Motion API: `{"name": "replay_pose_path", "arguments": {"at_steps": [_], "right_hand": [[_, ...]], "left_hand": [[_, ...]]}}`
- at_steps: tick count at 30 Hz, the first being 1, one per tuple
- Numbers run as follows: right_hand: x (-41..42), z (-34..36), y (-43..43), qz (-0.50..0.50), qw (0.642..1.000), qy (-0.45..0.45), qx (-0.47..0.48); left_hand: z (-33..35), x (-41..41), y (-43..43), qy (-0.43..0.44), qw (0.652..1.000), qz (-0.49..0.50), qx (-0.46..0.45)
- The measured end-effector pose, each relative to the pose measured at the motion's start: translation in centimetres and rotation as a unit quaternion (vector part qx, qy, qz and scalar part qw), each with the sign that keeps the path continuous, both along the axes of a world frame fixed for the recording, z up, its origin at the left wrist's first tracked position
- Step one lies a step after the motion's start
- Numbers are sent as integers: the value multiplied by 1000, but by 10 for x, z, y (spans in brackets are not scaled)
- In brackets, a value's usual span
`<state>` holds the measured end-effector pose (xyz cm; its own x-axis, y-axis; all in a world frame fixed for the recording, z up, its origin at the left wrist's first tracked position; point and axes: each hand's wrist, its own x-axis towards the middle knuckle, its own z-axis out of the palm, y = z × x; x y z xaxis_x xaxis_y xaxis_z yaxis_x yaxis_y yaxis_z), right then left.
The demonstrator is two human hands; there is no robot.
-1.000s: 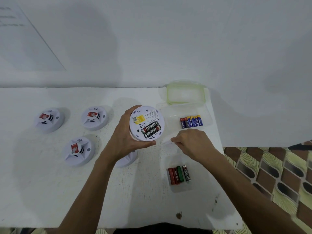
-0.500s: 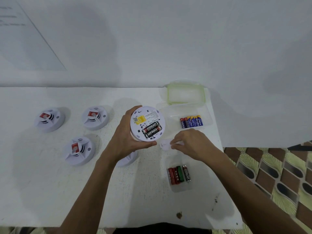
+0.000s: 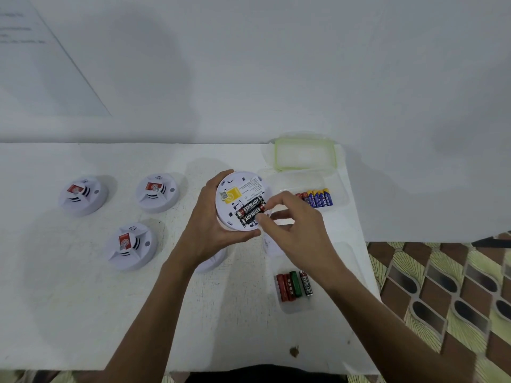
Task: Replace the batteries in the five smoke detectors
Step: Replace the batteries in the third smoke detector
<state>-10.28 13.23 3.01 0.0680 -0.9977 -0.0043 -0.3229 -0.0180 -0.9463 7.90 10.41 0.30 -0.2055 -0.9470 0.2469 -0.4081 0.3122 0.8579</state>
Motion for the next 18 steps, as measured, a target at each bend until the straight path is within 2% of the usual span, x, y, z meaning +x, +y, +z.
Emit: {"name": "replay_pose_path", "arguments": {"at_steps": [5,10,18], "right_hand": [[13,0,6,-52,998,-29,23],[21,2,11,-86,991,-81,66],[24,-1,9,-79,988,-85,104]], "left_hand": [[23,-12,5,14,998,-16,-52],[22,-12,7,-13,998,-10,-67],[24,-11,5,-20,997,-19,-75]]}}
